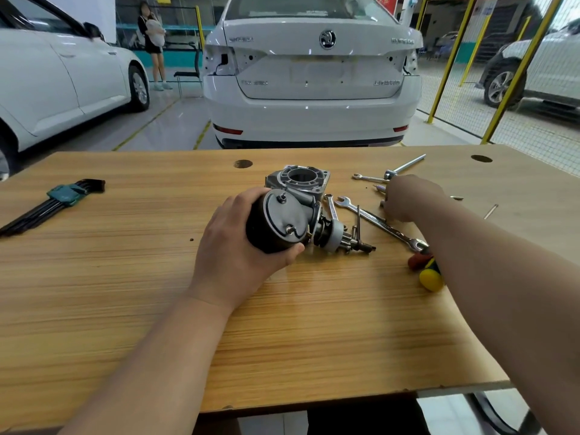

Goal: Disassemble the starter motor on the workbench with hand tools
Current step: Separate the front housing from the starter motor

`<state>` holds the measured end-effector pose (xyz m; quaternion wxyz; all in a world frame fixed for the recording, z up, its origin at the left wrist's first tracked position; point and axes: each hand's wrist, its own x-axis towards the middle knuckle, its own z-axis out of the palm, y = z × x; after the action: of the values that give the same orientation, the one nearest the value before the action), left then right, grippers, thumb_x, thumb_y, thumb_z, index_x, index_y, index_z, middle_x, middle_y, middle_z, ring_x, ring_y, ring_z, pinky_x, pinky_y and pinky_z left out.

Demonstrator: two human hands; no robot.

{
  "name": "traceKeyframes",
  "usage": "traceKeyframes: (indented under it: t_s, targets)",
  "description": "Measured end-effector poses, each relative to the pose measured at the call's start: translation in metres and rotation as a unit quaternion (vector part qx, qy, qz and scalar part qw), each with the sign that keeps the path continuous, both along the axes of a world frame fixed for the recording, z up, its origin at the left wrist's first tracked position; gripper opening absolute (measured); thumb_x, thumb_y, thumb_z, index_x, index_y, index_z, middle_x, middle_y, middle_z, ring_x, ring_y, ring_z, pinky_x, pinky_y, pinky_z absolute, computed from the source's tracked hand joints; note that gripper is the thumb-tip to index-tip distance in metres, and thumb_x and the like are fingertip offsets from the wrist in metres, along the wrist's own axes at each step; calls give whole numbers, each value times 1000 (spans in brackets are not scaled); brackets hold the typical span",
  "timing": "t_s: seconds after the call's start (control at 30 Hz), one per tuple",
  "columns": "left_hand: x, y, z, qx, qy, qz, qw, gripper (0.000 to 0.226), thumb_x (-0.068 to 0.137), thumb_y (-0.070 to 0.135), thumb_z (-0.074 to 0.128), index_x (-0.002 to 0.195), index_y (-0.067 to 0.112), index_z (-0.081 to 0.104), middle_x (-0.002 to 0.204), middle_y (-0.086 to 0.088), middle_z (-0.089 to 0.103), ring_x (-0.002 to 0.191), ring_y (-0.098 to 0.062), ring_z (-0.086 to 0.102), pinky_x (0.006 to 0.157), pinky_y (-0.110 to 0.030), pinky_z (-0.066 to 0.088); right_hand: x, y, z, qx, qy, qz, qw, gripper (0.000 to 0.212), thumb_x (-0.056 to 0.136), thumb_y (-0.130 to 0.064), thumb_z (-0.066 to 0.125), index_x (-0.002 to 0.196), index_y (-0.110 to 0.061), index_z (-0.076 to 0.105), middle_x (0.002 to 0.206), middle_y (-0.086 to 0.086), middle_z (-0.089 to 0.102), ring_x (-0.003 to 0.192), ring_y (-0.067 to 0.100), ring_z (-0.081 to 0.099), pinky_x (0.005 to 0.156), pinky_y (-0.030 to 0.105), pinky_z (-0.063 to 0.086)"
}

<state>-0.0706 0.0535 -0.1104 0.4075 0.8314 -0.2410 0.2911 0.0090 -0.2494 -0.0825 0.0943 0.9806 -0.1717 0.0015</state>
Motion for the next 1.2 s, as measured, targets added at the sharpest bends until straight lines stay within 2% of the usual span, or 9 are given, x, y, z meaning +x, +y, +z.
traceKeyframes:
  t_s: [0.2, 0.37, 0.47, 0.63, 0.7, 0.83, 0.93, 1.07, 1.2]
  targets:
    - [3, 2, -1, -30, 17, 6, 999, 77, 54, 50, 80, 120, 39, 44, 106, 33, 47, 104, -1, 48, 84, -9, 34, -11, 3, 5, 43, 17, -33, 998, 31, 96, -37, 53, 111, -11, 60, 89, 4, 53, 89, 27, 56, 70, 35, 49]
    - [8, 4, -3, -64, 44, 1, 997, 76, 54, 46, 85, 119, 42, 44, 110, 21, 55, 106, -6, 53, 84, -17, 41, -35, 31, 15, 106, -60, -6, 993, 11, 90, -16, 50, 98, -13, 58, 83, 3, 54, 77, 24, 54, 63, 32, 44]
    - [8, 5, -3, -60, 31, 8, 998, 77, 52, 46, 85, 117, 44, 44, 106, 26, 54, 104, -4, 53, 83, -15, 39, -55, 80, 14, 187, -90, 55, 977, 9, 88, -14, 45, 89, -15, 54, 81, 1, 57, 66, 18, 53, 52, 27, 40]
    - [-6, -3, -4, -2, -37, -1, 999, 84, 50, 40, 87, 122, 32, 45, 113, 15, 51, 104, -4, 49, 89, -8, 34, -73, 136, -3, 236, -108, 116, 959, 10, 89, -13, 51, 96, -15, 56, 83, -1, 48, 79, 24, 51, 60, 33, 40]
    - [-10, -5, -6, -9, -46, -9, 999, 85, 50, 37, 90, 123, 30, 45, 115, 14, 51, 105, -3, 48, 90, -4, 33, -77, 141, -7, 247, -137, 160, 946, 11, 91, -17, 53, 98, -14, 61, 80, -2, 46, 77, 22, 51, 58, 30, 38]
    - [-15, -3, -8, -2, -68, 14, 998, 89, 49, 29, 95, 123, 22, 47, 115, 11, 53, 104, -3, 50, 89, -21, 42, -87, 125, -9, 439, -139, 147, 875, 25, 100, -22, 42, 110, -18, 64, 87, 0, 62, 75, 17, 58, 53, 25, 38]
    - [-18, -7, -6, 10, -82, 16, 996, 89, 48, 31, 96, 120, 20, 46, 111, 4, 58, 99, -2, 52, 86, -12, 41, -90, 106, -10, 374, -156, 157, 901, 31, 98, -17, 41, 120, -19, 63, 102, 2, 67, 78, 16, 59, 56, 26, 43]
    - [-29, -15, -2, -38, -58, -25, 997, 78, 55, 56, 76, 118, 20, 46, 104, 22, 54, 92, 4, 51, 80, 3, 36, -84, 75, -4, 239, -186, 133, 944, 27, 93, -18, 41, 112, -21, 60, 84, -1, 59, 71, 18, 55, 57, 31, 47]
    - [-31, -24, -2, -38, -41, -47, 997, 81, 54, 46, 87, 119, 21, 46, 106, 26, 51, 92, 4, 51, 79, 3, 37, -83, 32, 1, 167, -118, 21, 979, 31, 88, -12, 45, 114, -21, 58, 93, 3, 55, 76, 23, 51, 56, 30, 37]
